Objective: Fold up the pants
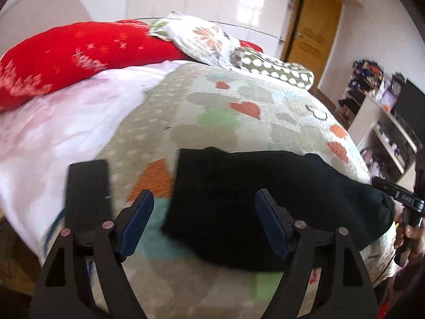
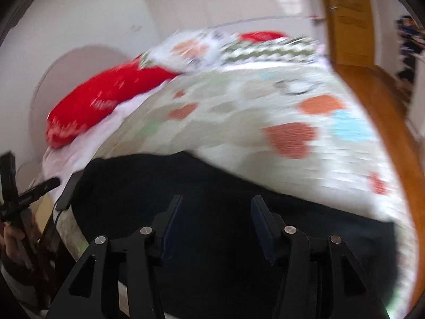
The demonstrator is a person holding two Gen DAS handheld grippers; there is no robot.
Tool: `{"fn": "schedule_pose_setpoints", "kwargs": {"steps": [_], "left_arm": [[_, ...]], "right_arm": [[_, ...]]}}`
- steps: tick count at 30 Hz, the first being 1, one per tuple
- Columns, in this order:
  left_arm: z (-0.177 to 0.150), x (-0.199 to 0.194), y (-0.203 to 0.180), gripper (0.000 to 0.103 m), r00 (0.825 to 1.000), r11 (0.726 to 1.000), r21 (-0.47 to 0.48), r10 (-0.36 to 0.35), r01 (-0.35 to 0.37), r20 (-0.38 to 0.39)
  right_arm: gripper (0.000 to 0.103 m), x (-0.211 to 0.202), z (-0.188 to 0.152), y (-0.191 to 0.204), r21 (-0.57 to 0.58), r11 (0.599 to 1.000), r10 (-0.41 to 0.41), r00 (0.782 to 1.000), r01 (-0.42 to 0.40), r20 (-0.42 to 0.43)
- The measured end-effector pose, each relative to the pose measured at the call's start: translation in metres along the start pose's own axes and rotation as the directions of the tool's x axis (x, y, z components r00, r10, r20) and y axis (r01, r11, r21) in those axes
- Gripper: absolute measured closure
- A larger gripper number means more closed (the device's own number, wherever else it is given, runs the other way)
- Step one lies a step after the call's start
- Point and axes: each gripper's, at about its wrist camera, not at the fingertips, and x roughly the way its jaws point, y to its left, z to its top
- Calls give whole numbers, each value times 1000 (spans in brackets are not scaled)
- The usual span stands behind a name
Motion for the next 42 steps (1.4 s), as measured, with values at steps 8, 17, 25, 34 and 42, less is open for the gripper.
{"fn": "schedule_pose_setpoints", "kwargs": {"steps": [8, 17, 25, 34, 42], "left_arm": [[10, 84, -21, 24, 990, 997, 47, 69, -63, -120], [10, 93, -17, 17, 987, 996, 13, 84, -83, -134], [8, 53, -28, 17, 995, 999, 14, 37, -36, -87], [-23, 66, -48, 12, 995, 999, 34, 41, -38, -91], [-13, 51, -69, 11, 993, 998, 55, -27, 33, -111]], "right_arm": [[49, 89, 14, 6, 2, 997, -73, 996, 73, -53], [46, 68, 22, 6, 12, 997, -69, 996, 70, -61], [34, 6, -19, 14, -19, 995, -95, 995, 95, -24], [29, 12, -65, 8, -45, 988, -147, 987, 144, -58], [25, -44, -72, -8, 36, 994, -99, 994, 100, -36]]}}
